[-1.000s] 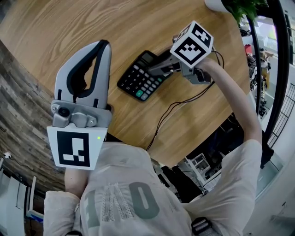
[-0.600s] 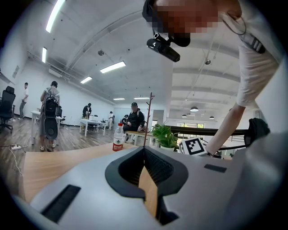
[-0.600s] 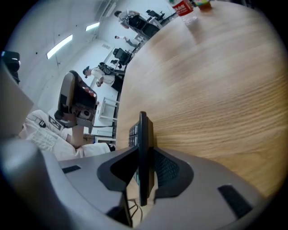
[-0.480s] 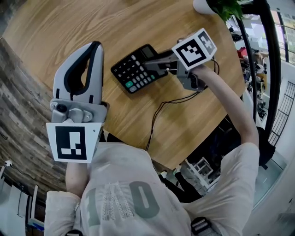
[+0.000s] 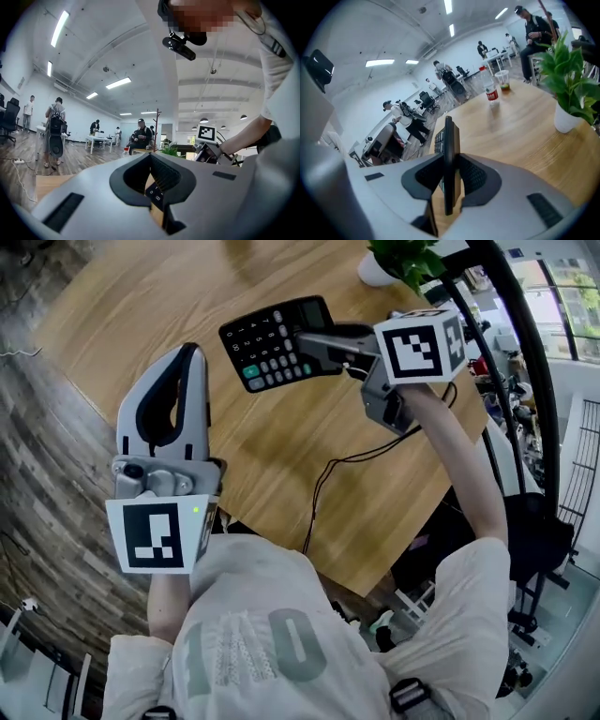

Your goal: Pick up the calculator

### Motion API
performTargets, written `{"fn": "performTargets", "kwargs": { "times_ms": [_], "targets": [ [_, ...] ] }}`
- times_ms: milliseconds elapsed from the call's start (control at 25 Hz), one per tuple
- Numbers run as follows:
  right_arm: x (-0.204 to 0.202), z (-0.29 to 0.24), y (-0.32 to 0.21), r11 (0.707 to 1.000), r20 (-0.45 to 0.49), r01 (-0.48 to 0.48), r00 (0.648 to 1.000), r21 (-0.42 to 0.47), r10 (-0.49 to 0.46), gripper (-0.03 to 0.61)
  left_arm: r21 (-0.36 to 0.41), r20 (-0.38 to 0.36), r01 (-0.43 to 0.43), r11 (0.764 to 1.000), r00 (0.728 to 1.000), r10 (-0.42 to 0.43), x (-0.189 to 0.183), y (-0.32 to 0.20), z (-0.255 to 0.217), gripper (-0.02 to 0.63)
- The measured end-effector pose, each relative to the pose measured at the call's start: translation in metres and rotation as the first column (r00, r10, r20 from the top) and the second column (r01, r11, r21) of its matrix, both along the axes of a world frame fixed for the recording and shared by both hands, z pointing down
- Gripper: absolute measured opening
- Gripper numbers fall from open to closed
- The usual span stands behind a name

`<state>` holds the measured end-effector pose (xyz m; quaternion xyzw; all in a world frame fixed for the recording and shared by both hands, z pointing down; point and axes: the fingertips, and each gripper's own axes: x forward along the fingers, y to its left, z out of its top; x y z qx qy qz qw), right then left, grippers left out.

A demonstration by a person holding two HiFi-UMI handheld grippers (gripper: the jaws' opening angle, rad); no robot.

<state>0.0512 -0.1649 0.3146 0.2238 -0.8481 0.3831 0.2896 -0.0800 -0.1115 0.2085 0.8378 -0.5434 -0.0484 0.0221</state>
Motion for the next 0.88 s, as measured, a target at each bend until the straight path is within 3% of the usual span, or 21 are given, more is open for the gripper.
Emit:
{"fn": "performTargets", "kwargs": {
  "times_ms": [160, 280, 480, 800, 880],
  "targets": [
    [0.007, -0.043, 0.01, 0.987, 0.075, -0.108, 0.992, 0.121, 0.1, 0.107, 0.025, 0.018, -0.012, 1.0, 1.0, 0.011, 0.006, 0.017, -0.023, 0.009],
    [0.006, -0.067, 0.022, 0.959, 0.125, -0.199, 0.976, 0.2, 0.177, 0.107, 0.05, 0.035, -0.021, 0.999, 0.999, 0.019, 0.002, 0.032, -0.037, 0.009],
    [0.006, -0.109, 0.052, 0.871, 0.238, -0.341, 0.933, 0.354, 0.269, 0.107, 0.1, 0.045, -0.042, 0.994, 0.998, 0.037, 0.0, 0.064, -0.062, 0.009],
    [-0.012, -0.145, 0.097, 0.746, 0.343, -0.481, 0.872, 0.46, 0.35, 0.107, 0.185, 0.038, -0.068, 0.98, 0.997, 0.062, -0.01, 0.091, -0.096, 0.009],
    [-0.014, -0.158, 0.108, 0.698, 0.366, -0.501, 0.862, 0.511, 0.351, 0.107, 0.197, 0.034, -0.074, 0.978, 0.997, 0.068, -0.006, 0.097, -0.1, 0.009]
  ]
}}
